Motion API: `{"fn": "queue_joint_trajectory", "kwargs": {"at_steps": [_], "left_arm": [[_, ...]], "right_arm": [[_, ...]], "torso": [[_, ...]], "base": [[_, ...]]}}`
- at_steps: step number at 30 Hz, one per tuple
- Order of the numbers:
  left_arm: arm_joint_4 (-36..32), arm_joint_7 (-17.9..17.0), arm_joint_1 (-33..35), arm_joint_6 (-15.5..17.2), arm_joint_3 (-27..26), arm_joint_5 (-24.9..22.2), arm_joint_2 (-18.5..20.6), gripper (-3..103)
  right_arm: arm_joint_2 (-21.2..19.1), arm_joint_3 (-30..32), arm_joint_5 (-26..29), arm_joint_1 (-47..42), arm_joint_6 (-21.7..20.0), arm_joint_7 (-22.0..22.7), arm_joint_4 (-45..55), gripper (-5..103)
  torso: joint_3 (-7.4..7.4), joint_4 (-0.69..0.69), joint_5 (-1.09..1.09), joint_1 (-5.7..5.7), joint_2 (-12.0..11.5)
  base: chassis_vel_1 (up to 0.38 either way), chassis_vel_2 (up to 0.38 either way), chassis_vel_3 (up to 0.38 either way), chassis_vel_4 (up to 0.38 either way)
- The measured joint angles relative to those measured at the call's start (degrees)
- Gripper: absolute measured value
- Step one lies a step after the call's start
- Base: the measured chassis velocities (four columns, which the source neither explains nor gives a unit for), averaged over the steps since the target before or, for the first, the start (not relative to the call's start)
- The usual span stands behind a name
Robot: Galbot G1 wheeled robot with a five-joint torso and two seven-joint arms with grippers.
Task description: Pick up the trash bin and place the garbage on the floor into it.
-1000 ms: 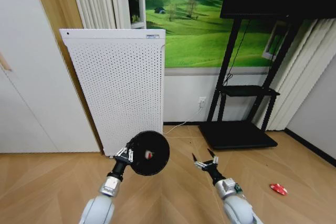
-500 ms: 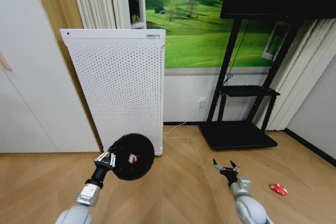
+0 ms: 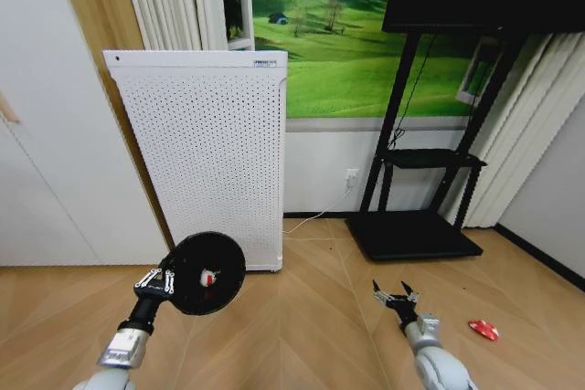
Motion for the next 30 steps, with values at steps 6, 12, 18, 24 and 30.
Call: {"fn": "queue_joint_trajectory", "kwargs": {"at_steps": [6,12,18,24,30], "left_arm": [[0.32,-0.03,-0.82,0.23,1.24,0.27,-0.08,6],[1.02,-0.05,-1.23,0.3,1.99,0.83,-0.06,6],[1.16,-0.12,-1.17,0.3,2.31,1.27,-0.35,6],[1.37,-0.16,-0.89,0.3,2.44,1.7,-0.56,6],[2.77,-0.4,-0.44,0.17,1.82,1.89,-0.51,6]], "right_arm": [[-0.55,-0.93,-0.08,0.8,0.69,-0.14,-1.77,100],[-1.06,-1.4,-0.25,1.13,1.42,-0.55,-3.12,100],[-1.37,-1.98,-0.65,1.43,2.94,-1.09,-4.42,100],[-1.67,-3.24,-2.43,2.78,5.05,-1.04,-6.64,100],[-4.77,-6.91,-7.51,1.89,5.48,-1.11,-7.08,100]], "torso": [[0.0,-0.03,0.02,0.0,0.0],[0.0,-0.02,0.01,0.01,0.0],[-0.01,-0.02,0.0,0.0,0.0],[-0.01,-0.03,0.06,0.01,0.0],[0.0,-0.02,0.0,0.01,0.0]], "base": [[-0.172,-0.158,0.164,0.164],[-0.252,-0.239,0.24,0.25],[-0.294,-0.304,0.299,0.299],[-0.275,-0.279,0.28,0.271],[-0.031,-0.071,0.094,0.026]]}}
